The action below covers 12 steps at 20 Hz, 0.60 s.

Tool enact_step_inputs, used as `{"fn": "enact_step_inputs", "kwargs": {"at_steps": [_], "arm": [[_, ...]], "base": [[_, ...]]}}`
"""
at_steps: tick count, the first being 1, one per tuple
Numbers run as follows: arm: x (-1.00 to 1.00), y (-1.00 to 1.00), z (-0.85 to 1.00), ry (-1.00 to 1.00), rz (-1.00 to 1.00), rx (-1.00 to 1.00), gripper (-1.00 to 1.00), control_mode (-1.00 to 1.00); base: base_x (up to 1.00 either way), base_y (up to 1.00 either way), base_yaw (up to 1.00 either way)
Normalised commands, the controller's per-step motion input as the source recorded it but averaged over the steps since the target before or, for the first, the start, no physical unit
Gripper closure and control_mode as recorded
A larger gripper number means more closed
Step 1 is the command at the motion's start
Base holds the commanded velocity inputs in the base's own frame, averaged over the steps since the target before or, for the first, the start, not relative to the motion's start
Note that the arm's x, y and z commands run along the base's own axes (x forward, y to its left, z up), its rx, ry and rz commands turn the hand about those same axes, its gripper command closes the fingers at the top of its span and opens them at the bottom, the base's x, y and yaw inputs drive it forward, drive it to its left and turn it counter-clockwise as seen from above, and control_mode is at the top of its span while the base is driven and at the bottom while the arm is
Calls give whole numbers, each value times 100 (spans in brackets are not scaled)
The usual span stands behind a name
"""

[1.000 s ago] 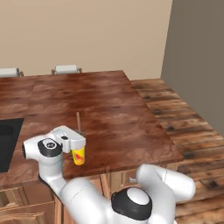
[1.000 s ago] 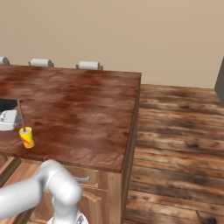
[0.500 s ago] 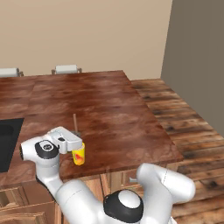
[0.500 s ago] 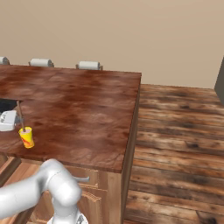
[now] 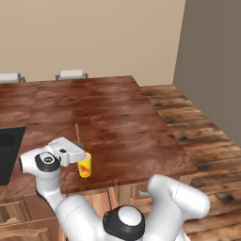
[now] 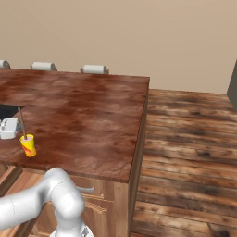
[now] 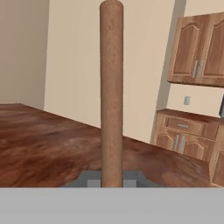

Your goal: Pick up the straw from the left drawer and put it inside the smoothie cup.

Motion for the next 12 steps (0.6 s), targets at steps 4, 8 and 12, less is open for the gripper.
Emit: {"fn": "enact_step_inputs", "kwargs": {"at_steps": [4,8,12], "arm": [[11,15,-16,0,0,0,100,-100],[10,13,-19,0,0,0,100,-100],[3,4,-8,0,0,0,100,-100]], "base": [[0,0,0],[0,0,0],[0,0,0]]}}
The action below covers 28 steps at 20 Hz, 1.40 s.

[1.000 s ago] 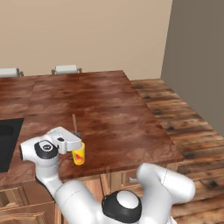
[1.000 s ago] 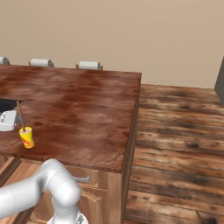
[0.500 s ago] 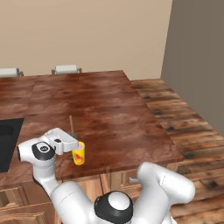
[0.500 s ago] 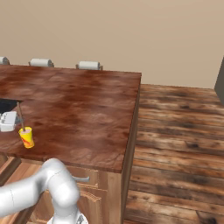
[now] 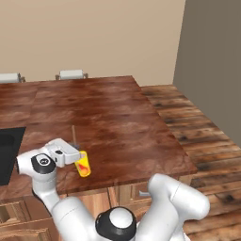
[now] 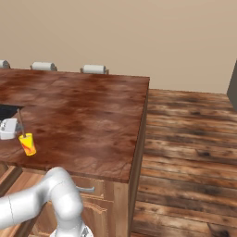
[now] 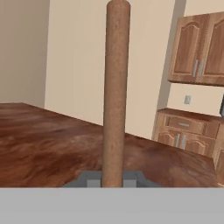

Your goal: Pick up the straw from the left drawer and put it inside the smoothie cup.

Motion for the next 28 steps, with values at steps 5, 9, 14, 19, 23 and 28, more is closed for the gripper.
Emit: {"fn": "enact_step_inputs", "kwargs": {"at_steps": [5,9,14,19,23,28], "arm": [[-5,-5,0,-4,0,0,100,-100],[-8,-23,0,-7,0,0,100,-100],[0,-23,0,-7,0,0,100,-100],[-2,-28,-8,-7,0,1,100,-100],[-18,-25,-7,-11,0,2,-100,-100],[-16,-11,-4,-6,0,0,-100,-100]], "base": [[0,0,0],[0,0,0],[0,0,0],[0,0,0],[0,0,0],[0,0,0]]}}
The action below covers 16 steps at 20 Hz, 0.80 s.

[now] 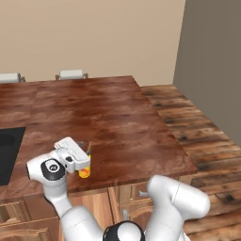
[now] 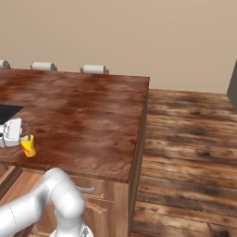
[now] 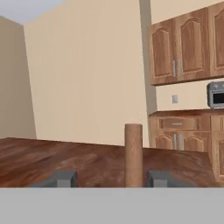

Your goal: Pick up the straw from the left drawer and put it inside the smoothie cup.

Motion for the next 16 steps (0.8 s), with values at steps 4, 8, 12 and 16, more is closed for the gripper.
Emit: {"fn": "enact_step_inputs", "kwargs": {"at_steps": [4,8,12,16], "arm": [[-1,-15,0,-5,0,0,-100,-100],[0,-16,0,-4,0,0,-100,-100],[-2,-1,27,-5,0,0,-100,-100],[-16,0,68,-9,0,-1,-100,-100]], "base": [[0,0,0],[0,0,0],[0,0,0],[0,0,0]]}}
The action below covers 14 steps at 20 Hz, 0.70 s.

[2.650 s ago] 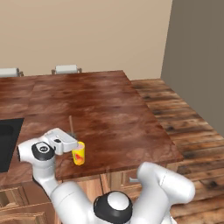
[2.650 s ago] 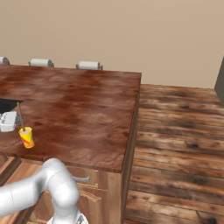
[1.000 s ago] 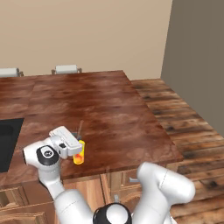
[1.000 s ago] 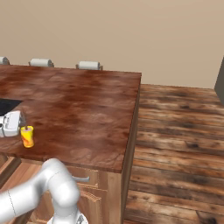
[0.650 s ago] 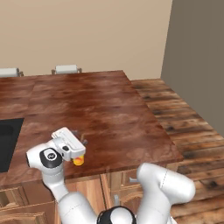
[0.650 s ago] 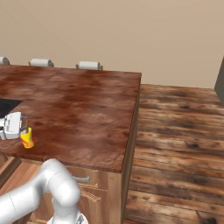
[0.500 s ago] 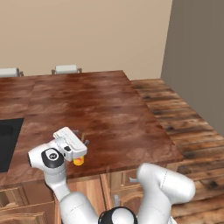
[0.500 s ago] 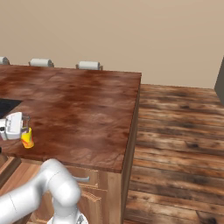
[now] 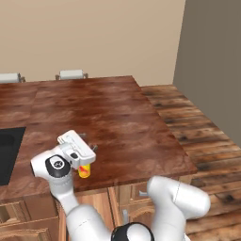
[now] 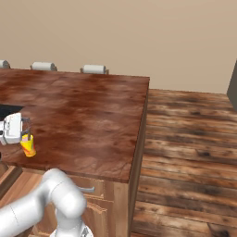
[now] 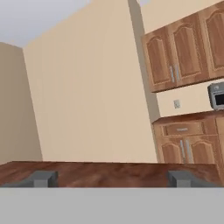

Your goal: Pick up the straw from the left drawer and put it inside the smoothie cup.

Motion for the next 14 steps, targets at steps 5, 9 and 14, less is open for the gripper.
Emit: {"fn": "enact_step_inputs", "kwargs": {"at_steps": [5,9,14], "arm": [[-18,0,63,-11,0,-3,-100,-100],[-40,-45,33,-9,-2,0,-100,-100],[-41,-93,20,-4,-4,11,-100,-100]], "base": [[0,0,0],[0,0,0],[0,0,0]]}}
